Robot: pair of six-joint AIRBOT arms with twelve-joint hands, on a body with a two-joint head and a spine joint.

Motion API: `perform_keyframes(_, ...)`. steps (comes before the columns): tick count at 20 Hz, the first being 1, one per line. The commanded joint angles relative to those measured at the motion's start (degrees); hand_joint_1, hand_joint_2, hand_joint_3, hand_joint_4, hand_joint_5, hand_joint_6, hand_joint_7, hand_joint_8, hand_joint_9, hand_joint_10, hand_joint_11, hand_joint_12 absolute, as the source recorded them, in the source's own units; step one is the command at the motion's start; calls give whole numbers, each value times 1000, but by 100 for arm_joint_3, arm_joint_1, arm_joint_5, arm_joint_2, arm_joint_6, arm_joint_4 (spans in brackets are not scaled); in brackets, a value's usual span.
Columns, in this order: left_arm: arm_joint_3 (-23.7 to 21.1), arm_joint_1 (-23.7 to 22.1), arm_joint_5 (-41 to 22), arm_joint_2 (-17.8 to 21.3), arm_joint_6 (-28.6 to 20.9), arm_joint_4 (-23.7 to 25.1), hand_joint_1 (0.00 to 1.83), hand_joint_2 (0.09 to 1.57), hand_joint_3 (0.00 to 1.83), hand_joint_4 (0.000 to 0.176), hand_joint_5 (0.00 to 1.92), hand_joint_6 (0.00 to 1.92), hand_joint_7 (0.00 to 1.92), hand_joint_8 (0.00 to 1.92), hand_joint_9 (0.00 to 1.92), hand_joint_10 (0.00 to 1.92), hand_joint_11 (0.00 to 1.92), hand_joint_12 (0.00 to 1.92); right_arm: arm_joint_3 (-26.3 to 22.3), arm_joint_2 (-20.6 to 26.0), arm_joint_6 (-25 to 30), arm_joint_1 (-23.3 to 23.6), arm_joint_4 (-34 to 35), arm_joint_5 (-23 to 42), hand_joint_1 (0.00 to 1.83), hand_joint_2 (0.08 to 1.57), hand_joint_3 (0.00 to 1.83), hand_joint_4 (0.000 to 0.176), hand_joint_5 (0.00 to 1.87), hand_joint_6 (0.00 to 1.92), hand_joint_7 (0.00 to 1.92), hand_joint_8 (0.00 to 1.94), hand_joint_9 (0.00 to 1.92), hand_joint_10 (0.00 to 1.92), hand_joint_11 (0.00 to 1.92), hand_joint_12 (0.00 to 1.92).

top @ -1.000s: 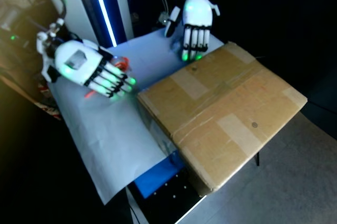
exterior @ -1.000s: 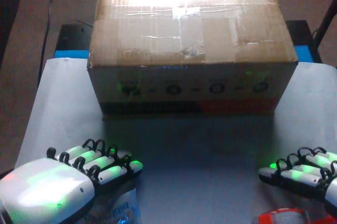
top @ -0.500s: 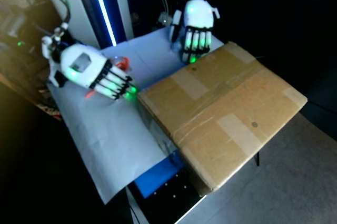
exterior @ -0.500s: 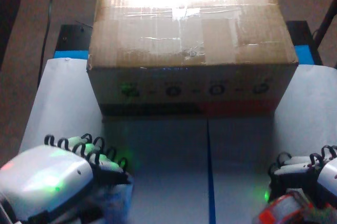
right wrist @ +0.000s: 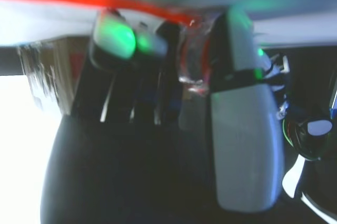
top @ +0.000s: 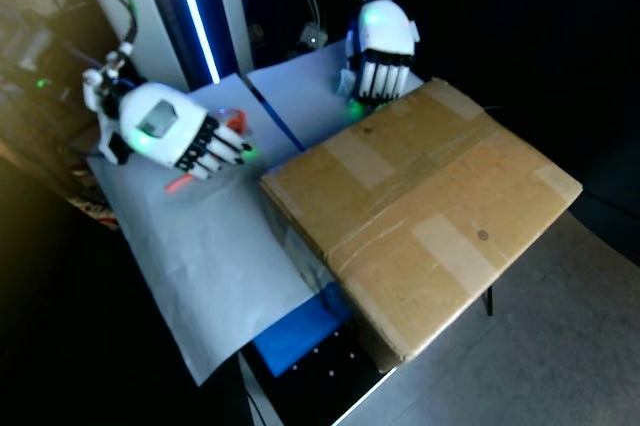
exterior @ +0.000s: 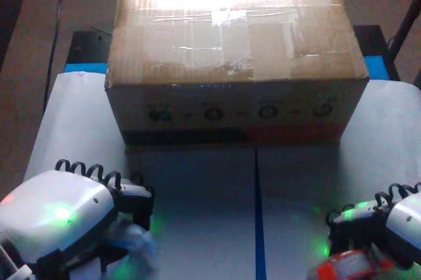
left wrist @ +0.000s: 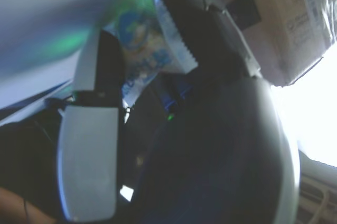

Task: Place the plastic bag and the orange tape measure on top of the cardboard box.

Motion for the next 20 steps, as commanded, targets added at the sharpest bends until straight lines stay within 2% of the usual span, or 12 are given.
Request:
perform_keyframes(1,81,6,-385,-28,134,-261,1352,1212,1,0,636,1218,790,1293,850,1465,837,1504,19,50,-58,98,-188,-283,1225,1228,0,0,829,928,750,1651,1055,1686,1074,1841)
perform_keyframes(3,119,-84,-277,96,-395,93,1365,1181,0,0,716,1088,840,1213,939,1415,900,1525,7,131,-57,218,-346,-284,1228,1219,0,0,852,905,764,1631,1016,1643,1029,1800)
perform_keyframes(5,134,-103,-119,287,-1002,438,1344,1232,1,0,628,1191,698,1407,849,1485,908,1520,-45,226,-57,322,-473,-288,1242,1194,0,0,893,841,812,1563,1053,1550,1063,1700)
perform_keyframes(7,73,-104,46,499,-1270,617,1346,1225,0,0,646,1213,718,1377,847,1472,848,1544,-130,360,-57,428,-586,-317,1228,1219,1,0,861,893,747,1651,1018,1727,1051,1809)
perform_keyframes(9,-68,-121,226,710,-1282,742,1349,1213,0,0,668,1212,750,1320,855,1451,829,1530,-220,509,-57,506,-705,-410,1221,1231,2,0,851,912,707,1696,1004,1882,1072,1901)
perform_keyframes(11,-161,-169,357,835,-1283,845,1347,1217,2,0,653,1226,754,1328,836,1471,806,1536,-297,636,-56,560,-797,-475,1184,1103,0,0,1004,959,879,1932,1088,1921,1193,1921)
perform_keyframes(13,-271,-274,490,1030,-1283,987,1347,1216,0,0,658,1239,764,1311,829,1464,766,1543,-380,792,-56,599,-868,-561,1207,1215,3,0,863,954,720,1772,986,1921,1074,1921)
perform_keyframes(15,-351,-378,618,1242,-1283,1135,1346,1219,0,0,658,1236,759,1324,819,1476,718,1551,-426,931,-55,639,-945,-682,1243,1188,0,0,953,757,777,1595,1008,1721,1037,1805)
perform_keyframes(17,-406,-565,828,1436,-1283,1326,1347,1212,0,0,682,1239,773,1298,813,1464,672,1526,-471,1114,-48,717,-1092,-869,1235,1202,2,0,923,813,747,1636,986,1799,1021,1888)
perform_keyframes(18,-409,-652,886,1478,-1283,1385,1342,1223,1,0,662,1284,734,1335,809,1476,672,1545,-492,1189,-48,737,-1138,-943,1191,1100,0,0,1029,917,843,1929,1036,1915,1147,1919)
perform_keyframes(19,-404,-817,989,1529,-1283,1489,1351,1200,0,0,701,1227,808,1250,824,1435,690,1498,-516,1298,-47,742,-1182,-1126,1222,1182,0,0,969,829,733,1728,924,1908,990,1921)
perform_keyframes(20,-388,-1002,1046,1553,-1283,1617,1351,1199,0,0,703,1217,826,1237,810,1441,682,1485,-532,1397,-47,742,-1207,-1310,1209,1081,0,0,1101,774,874,1801,981,1918,1049,1921)
